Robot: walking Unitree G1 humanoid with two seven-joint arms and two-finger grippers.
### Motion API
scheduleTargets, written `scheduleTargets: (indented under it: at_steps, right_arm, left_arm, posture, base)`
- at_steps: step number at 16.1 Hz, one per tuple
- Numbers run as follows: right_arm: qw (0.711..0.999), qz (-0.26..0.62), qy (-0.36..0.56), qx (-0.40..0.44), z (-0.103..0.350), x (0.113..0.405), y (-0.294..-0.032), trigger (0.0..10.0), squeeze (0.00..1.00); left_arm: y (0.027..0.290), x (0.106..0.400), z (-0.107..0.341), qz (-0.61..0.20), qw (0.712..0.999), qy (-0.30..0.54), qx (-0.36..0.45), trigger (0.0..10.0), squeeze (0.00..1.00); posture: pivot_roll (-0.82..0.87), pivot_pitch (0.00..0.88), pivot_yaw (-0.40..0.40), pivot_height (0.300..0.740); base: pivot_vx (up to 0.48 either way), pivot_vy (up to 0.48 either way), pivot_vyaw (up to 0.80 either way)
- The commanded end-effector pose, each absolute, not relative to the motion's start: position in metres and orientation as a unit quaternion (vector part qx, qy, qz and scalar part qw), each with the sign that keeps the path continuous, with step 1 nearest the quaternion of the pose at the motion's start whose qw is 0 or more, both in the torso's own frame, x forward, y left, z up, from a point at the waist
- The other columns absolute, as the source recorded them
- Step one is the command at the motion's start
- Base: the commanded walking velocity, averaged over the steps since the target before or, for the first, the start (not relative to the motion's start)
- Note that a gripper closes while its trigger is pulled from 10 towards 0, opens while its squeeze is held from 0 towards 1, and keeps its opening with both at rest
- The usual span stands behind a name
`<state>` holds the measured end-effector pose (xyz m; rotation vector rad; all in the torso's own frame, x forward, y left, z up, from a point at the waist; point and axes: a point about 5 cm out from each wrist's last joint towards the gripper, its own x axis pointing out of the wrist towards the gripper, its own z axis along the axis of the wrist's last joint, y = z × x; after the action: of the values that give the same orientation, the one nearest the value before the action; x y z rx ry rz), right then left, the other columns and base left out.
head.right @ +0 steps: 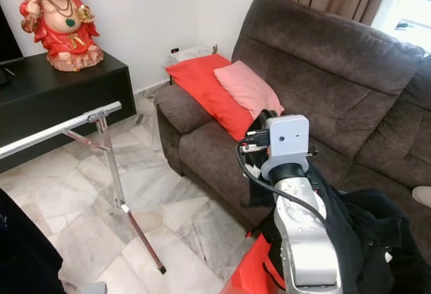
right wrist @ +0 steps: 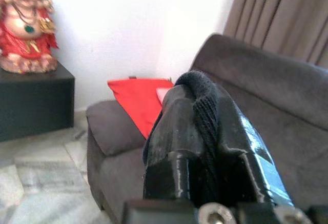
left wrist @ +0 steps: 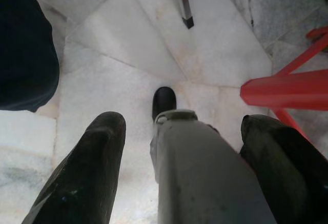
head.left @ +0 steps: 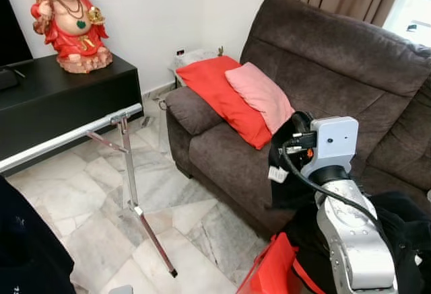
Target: Hang hanger
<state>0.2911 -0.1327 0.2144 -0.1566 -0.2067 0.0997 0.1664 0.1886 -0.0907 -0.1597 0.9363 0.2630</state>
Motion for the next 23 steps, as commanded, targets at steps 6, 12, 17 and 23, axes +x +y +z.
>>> scheduleTargets:
  at_steps: [6, 12, 17, 23]
  right_arm:
    - [0.972, 0.125, -0.170, -0.099, 0.234, 0.285, -0.104, 10.0, 0.00]
    - [0.908, 0.373, -0.161, -0.100, 0.233, 0.260, -0.065, 10.0, 0.00]
    - [0.787, 0.593, -0.149, -0.087, 0.234, 0.223, -0.044, 10.0, 0.00]
    - [0.936, 0.310, -0.084, -0.145, 0.225, 0.317, -0.054, 10.0, 0.00]
  left_arm:
    - [0.192, 0.156, -0.094, 0.116, 0.881, 0.455, -0.067, 10.0, 0.00]
    - [0.194, 0.153, -0.095, 0.110, 0.880, 0.458, -0.062, 10.0, 0.00]
    - [0.195, 0.150, -0.096, 0.114, 0.877, 0.462, -0.063, 10.0, 0.00]
    - [0.195, 0.149, -0.096, 0.113, 0.880, 0.458, -0.062, 10.0, 0.00]
  posture:
    - [-0.10, 0.017, -0.026, 0.740]
    - [-0.11, 0.068, -0.016, 0.740]
    - [-0.10, 0.092, -0.011, 0.740]
    - [-0.08, 0.098, -0.016, 0.740]
  base:
    - [0.000, 0.000, 0.35]
    - [0.000, 0.000, 0.27]
    - [0.000, 0.000, 0.00]
    - [0.000, 0.000, 0.00]
